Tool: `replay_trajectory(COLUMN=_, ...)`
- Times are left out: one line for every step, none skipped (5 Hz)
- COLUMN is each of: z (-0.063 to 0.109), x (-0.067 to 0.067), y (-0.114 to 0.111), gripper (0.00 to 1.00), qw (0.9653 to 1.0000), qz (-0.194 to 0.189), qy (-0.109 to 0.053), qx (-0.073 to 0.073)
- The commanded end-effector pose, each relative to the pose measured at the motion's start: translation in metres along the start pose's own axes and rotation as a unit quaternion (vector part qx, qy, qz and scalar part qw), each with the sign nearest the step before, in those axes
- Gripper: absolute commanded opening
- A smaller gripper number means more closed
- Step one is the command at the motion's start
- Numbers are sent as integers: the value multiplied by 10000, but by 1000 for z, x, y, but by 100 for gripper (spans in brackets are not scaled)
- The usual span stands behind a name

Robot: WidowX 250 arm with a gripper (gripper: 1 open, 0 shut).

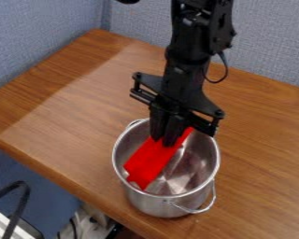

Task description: Move the red object from the metal pot to the table

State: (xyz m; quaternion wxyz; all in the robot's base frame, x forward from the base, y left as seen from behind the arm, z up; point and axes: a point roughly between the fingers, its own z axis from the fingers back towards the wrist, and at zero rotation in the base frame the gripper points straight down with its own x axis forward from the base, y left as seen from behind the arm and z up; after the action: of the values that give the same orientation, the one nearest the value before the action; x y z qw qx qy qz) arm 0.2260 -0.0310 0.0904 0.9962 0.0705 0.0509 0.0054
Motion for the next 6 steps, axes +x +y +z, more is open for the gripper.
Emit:
replay_trajectory(z=20, x=6, y=12, gripper=0, qw=9993, qz=198, qy=-332, qx=11)
replay_trajectory(z=27, x=8, y=27, gripper=0, qw=9986, qz=380, qy=-367, qx=-19)
replay_trajectory(z=35, x=11, y=49, gripper=0, qw=9973, qz=651, qy=-262, qx=-197)
replay_trajectory(z=37, x=15, y=86, gripper=0, qw=9937, qz=1059, qy=-233, qx=-278)
replay_trajectory(z=32, x=17, y=118, gripper=0, qw=9884, qz=1482, qy=-175, qx=-275)
replay_trajectory(z=11, x=9, y=128, gripper=0, qw=9872, qz=1565, qy=-82, qx=-281)
